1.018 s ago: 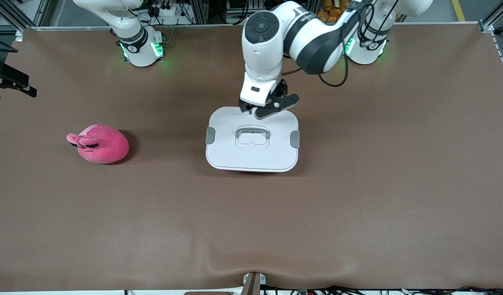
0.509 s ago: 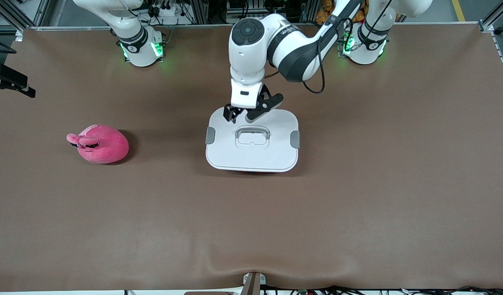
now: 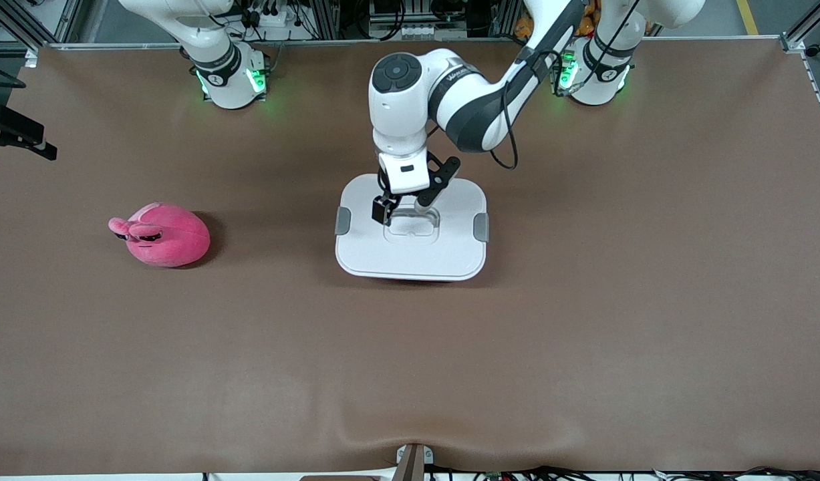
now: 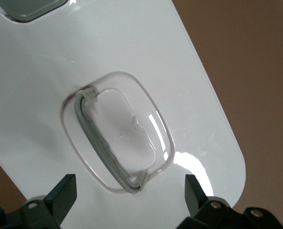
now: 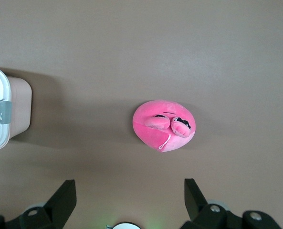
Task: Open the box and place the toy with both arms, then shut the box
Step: 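Lower the left gripper and grasp the lid handle, then lift the lid off the pink tub while the right gripper reaches the toy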
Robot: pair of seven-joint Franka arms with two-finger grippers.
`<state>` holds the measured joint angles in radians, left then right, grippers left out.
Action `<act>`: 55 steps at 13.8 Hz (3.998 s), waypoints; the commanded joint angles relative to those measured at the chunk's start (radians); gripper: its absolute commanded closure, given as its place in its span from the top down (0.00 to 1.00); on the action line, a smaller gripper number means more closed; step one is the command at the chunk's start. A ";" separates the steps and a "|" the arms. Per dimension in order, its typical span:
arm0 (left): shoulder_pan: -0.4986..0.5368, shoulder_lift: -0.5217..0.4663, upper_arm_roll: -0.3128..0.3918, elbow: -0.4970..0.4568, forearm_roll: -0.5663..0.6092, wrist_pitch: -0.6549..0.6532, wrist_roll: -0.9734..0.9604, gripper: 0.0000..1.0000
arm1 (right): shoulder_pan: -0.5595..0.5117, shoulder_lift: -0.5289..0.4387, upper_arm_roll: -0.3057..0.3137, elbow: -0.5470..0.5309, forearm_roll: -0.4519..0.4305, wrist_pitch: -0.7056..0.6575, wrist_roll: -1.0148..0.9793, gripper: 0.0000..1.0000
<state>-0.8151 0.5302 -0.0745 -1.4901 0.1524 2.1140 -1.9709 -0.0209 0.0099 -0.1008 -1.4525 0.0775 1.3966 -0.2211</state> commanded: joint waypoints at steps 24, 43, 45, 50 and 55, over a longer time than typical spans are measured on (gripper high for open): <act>0.001 -0.009 0.013 0.007 0.022 -0.008 -0.422 0.00 | -0.037 0.010 0.012 -0.008 0.021 -0.010 -0.003 1.00; 0.240 -0.179 0.013 0.016 0.164 -0.085 -0.337 0.00 | -0.073 0.159 0.010 -0.005 -0.016 -0.105 -0.210 1.00; 0.333 -0.179 0.005 0.017 0.142 -0.082 -0.234 0.00 | -0.068 0.165 0.012 -0.023 -0.012 -0.113 -0.234 1.00; 0.497 -0.125 0.005 0.014 0.041 -0.023 -0.010 0.00 | -0.050 0.194 0.013 -0.055 -0.022 -0.096 -0.279 1.00; 0.596 -0.119 0.007 0.001 0.030 -0.025 0.121 0.00 | -0.022 0.196 0.013 -0.130 -0.025 -0.002 -0.408 1.00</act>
<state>-0.2512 0.4272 -0.0569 -1.4777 0.1984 2.0850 -1.8928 -0.0522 0.2155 -0.0871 -1.5457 0.0654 1.3588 -0.5813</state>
